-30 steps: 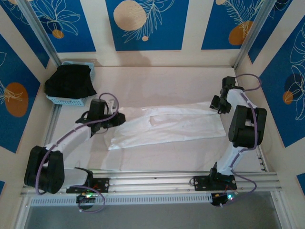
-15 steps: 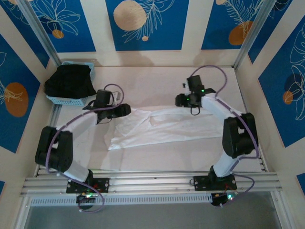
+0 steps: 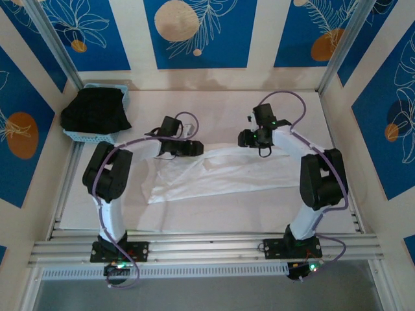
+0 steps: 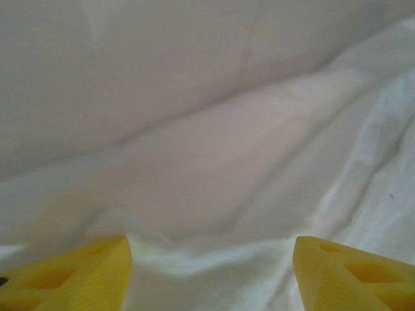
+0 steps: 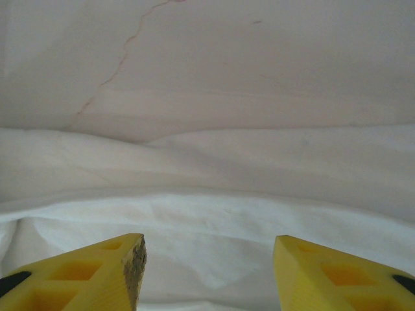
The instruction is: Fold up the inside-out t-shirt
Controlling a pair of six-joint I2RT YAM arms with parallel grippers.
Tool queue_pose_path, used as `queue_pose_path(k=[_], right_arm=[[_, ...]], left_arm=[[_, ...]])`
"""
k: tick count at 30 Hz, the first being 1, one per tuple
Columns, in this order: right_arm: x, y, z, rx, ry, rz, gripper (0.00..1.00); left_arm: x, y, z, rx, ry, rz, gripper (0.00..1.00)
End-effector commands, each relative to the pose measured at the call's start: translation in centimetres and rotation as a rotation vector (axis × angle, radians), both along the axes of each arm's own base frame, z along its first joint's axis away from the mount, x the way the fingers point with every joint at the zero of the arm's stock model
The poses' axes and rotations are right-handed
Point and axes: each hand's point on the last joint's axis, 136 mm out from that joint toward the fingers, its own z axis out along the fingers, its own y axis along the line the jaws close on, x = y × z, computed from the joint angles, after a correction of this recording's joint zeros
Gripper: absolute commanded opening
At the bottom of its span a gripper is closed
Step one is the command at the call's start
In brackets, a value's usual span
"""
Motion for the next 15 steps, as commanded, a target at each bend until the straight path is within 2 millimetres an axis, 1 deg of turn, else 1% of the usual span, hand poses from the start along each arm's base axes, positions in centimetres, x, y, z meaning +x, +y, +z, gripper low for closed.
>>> queue_pose_path(k=[1,3,5,6,7,8,9,10,12,13,15], right_arm=[[-0.5,-3.3,1.7,0.001,-0.019,-0.086,0.55],[-0.5,-5.1,1.8,0.025,-0.006,-0.148,0.55],[-0.5,-6.3,1.4,0.026,0.013,-0.186,0.56],[-0.5,-6.5,1.3,0.019,0.020,-0.192,0.56],[-0.4,-6.4,1.1,0.018,0.025,-0.186,0.56],[-0.2,-5.9,1.1,0.027,0.024,-0.169,0.55],[0.1,-5.1,1.1,0.038,0.017,-0.142,0.55],[0.4,-3.9,1.2,0.051,0.003,-0.099,0.55],[1.1,-1.1,1.2,0.074,-0.018,-0.011,0.55],[1.3,0.1,1.0,0.078,-0.014,0.020,0.55],[2.0,2.1,0.2,0.067,-0.004,0.072,0.54]], left_arm=[[-4.3,-1.9,1.6,-0.053,0.010,-0.123,0.64],[-7.1,-2.3,2.5,-0.071,0.006,-0.173,0.61],[-10.0,-2.6,2.8,-0.086,0.042,-0.224,0.57],[-11.6,-2.7,2.9,-0.103,0.067,-0.254,0.55],[-12.8,-2.7,3.0,-0.119,0.088,-0.274,0.53],[-14.0,-2.7,3.3,-0.147,0.107,-0.294,0.50],[-14.8,-2.7,3.7,-0.173,0.113,-0.311,0.48],[-15.3,-2.6,4.2,-0.194,0.108,-0.327,0.46],[-15.6,-2.5,5.4,-0.211,0.060,-0.352,0.44],[-15.2,-2.2,5.7,-0.195,0.038,-0.342,0.44],[-13.1,-1.1,5.5,-0.099,-0.021,-0.262,0.49]])
